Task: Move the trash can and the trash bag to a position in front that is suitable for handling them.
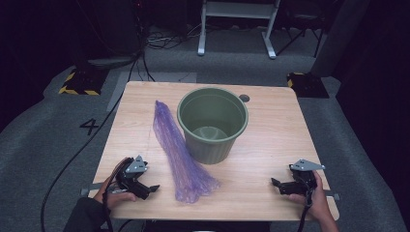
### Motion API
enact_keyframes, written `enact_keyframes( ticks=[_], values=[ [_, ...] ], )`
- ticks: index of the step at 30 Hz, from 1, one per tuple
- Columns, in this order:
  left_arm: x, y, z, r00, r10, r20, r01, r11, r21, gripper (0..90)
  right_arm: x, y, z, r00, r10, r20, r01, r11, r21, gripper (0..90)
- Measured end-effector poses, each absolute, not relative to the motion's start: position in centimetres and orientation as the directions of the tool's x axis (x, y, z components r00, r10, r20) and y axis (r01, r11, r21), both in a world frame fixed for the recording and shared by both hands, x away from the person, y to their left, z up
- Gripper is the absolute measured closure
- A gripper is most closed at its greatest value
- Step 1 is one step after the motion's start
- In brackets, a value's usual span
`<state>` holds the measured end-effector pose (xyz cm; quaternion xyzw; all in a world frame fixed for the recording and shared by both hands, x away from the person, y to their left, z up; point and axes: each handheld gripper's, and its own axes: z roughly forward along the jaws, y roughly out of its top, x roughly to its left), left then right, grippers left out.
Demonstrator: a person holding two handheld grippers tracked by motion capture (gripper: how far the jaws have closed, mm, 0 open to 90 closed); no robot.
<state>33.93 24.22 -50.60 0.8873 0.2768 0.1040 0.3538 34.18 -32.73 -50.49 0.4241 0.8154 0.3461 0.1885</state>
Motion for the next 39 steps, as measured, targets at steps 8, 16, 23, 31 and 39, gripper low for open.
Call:
enact_keyframes(
  ticks=[8, 16, 23, 31, 39],
  values=[
    [33.9, 24.2, -50.6, 0.825, 0.565, -0.011, 0.418, -0.596, 0.686, 0.1, 34.0, -32.9, -50.4, -0.573, 0.819, -0.027, 0.534, 0.397, 0.746, 15.8],
    [33.9, 24.2, -50.6, 0.823, 0.567, -0.012, 0.420, -0.594, 0.686, 0.1, 33.8, -33.2, -49.7, -0.559, 0.829, 0.013, 0.521, 0.339, 0.783, 16.1],
    [33.9, 24.2, -50.6, 0.823, 0.568, -0.012, 0.420, -0.594, 0.686, 0.1, 33.6, -31.6, -47.0, -0.599, 0.800, -0.043, 0.434, 0.369, 0.822, 17.5],
    [34.0, 24.2, -50.6, 0.824, 0.567, -0.013, 0.419, -0.593, 0.687, 0.1, 34.2, -28.8, -43.6, -0.667, 0.738, -0.095, 0.331, 0.409, 0.850, 18.7],
    [34.0, 24.2, -50.6, 0.824, 0.567, -0.013, 0.419, -0.593, 0.687, 0.1, 35.0, -26.6, -39.5, -0.705, 0.696, -0.135, 0.235, 0.409, 0.882, 20.2]
  ],
)
